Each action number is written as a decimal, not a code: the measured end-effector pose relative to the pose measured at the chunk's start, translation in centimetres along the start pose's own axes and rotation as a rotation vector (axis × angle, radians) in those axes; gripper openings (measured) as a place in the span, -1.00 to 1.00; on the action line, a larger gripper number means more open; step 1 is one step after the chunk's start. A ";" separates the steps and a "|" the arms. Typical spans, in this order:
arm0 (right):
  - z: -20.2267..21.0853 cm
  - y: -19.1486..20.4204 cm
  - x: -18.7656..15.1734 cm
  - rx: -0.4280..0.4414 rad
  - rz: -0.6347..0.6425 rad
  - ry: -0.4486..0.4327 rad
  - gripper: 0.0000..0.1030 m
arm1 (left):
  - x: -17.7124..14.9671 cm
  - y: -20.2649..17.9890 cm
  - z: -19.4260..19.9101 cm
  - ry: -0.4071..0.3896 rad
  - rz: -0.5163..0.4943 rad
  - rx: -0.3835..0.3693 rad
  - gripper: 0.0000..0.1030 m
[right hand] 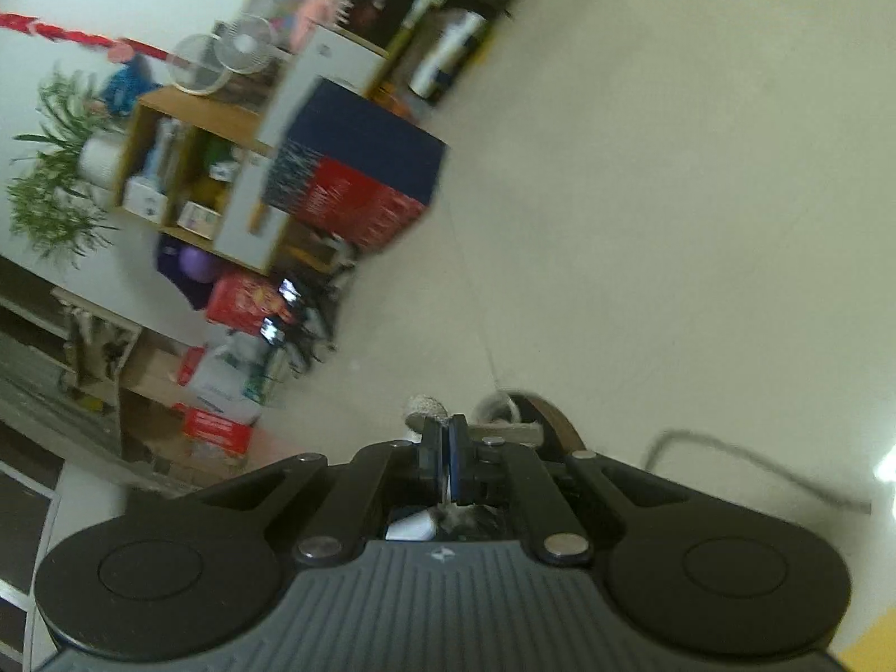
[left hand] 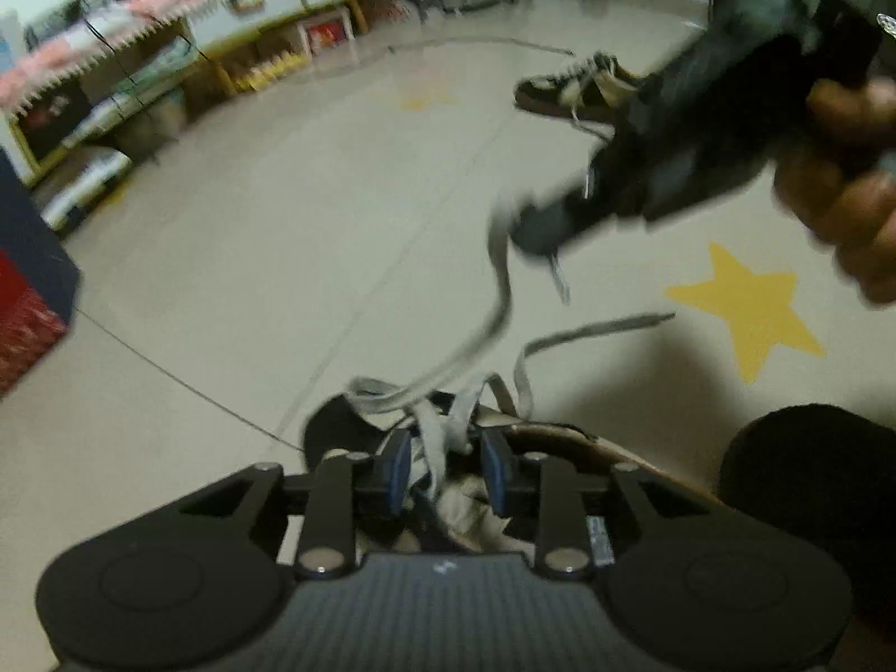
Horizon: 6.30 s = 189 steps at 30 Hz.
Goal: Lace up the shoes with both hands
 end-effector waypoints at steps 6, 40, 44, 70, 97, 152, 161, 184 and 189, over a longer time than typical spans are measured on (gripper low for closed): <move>1.1 0.5 -0.4 0.063 -0.054 -0.028 -0.95 | 0.0 -3.0 0.8 -0.044 -0.118 -0.068 -0.45; 3.9 9.8 3.8 0.257 0.162 -0.088 -0.95 | 0.0 -1.6 -2.5 0.008 -0.166 0.009 -0.44; 1.0 4.2 2.0 0.132 0.079 0.005 -0.95 | -0.5 -1.7 -0.2 -0.025 -0.156 0.005 -0.44; -4.2 -2.9 -3.2 -0.052 0.010 -0.049 -0.93 | -1.1 -2.3 -2.6 0.033 0.045 -0.036 -0.69; -4.9 -2.2 -4.0 -0.066 0.104 -0.069 -0.91 | -1.1 -1.9 -3.1 0.046 0.068 -0.017 -0.69; -2.5 0.8 -8.2 -0.149 0.691 0.346 -0.23 | -1.5 -1.7 -4.0 0.059 0.015 0.023 -0.95; -5.5 1.2 -8.9 -0.284 0.755 0.381 -0.65 | -1.4 -1.5 -3.7 0.086 0.010 0.046 -0.96; -4.9 0.7 -8.8 -0.294 0.631 0.348 -0.77 | -1.4 -2.0 -2.4 0.114 -0.099 0.098 -0.65; -5.0 0.9 -8.8 -0.291 0.644 0.362 -0.72 | -1.0 -2.7 -3.2 0.121 -0.183 0.073 -0.56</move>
Point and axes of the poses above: each gripper's, at about its wrist camera, not at the fingertips, and z roughly against the way its jaws point, y to its left, x to its top, the point moved 6 cm from there along -z, roughly the way its jaws point, and after that the axes turned 11 degrees about x, right-handed, at the moved point
